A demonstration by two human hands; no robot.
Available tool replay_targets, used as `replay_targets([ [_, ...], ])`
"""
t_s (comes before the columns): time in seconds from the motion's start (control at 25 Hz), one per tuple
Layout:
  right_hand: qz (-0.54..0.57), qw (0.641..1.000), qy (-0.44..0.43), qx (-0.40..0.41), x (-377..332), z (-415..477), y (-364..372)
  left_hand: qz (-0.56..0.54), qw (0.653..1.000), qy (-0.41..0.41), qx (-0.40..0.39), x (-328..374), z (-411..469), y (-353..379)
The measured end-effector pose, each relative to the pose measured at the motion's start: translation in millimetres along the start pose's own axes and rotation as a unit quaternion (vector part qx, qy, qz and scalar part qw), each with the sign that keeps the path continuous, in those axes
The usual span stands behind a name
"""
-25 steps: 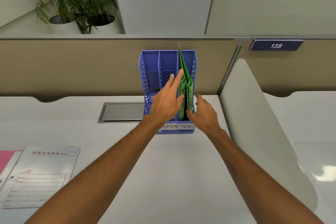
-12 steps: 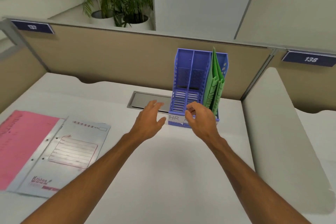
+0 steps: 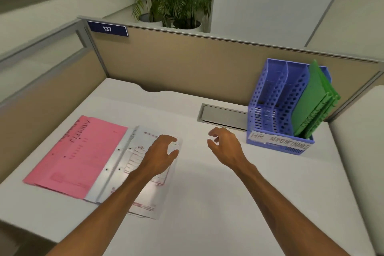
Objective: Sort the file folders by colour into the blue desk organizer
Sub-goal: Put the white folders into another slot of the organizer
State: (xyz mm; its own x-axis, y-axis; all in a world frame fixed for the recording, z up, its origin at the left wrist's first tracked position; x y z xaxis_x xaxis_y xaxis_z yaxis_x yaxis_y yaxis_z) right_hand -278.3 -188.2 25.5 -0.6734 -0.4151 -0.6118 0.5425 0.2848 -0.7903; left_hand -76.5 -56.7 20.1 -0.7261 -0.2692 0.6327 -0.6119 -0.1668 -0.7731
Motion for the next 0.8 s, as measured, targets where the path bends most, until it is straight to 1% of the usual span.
replay_targets([
  [0.2, -0.002, 0.999, 0.037, -0.023, -68, -5, 76, -0.018, 0.998, -0.053, -0.028, -99, -18, -46],
  [0.32, -0.015, 0.994, 0.075, -0.081, -87, -12, 117, 0.003, 0.994, -0.094, -0.051, -145, -25, -59],
  [0.48, -0.045, 0.973, 0.102, -0.200, -92, -19, 164, 0.015, 0.980, -0.159, -0.118, -187, -35, -56],
  [0.52, -0.047, 0.968, 0.110, -0.222, -93, -20, 174, 0.013, 0.977, -0.171, -0.126, -195, -37, -53],
  [0.6, -0.039, 0.956, 0.133, -0.258, -92, -22, 192, 0.008, 0.974, -0.198, -0.111, -207, -39, -46],
  [0.68, -0.026, 0.944, 0.170, -0.282, -88, -26, 211, 0.018, 0.970, -0.222, -0.094, -218, -39, -39],
  [0.8, -0.025, 0.932, 0.233, -0.278, -79, -32, 232, 0.043, 0.963, -0.247, -0.102, -228, -34, -29],
])
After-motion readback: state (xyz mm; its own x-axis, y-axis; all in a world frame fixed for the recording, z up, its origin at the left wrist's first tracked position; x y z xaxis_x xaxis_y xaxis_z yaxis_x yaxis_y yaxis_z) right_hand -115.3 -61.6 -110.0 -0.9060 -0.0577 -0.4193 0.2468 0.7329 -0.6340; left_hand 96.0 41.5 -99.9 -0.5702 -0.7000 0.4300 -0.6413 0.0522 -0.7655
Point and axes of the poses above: each hand's wrist, its own z-axis towards the middle knuckle, its own y-axis out of the palm, x = y × z, the point moved 1 cm from there along z, towards the middle knuckle, and after that the axes turned 3 degrees about y, right-handed, at the moved point
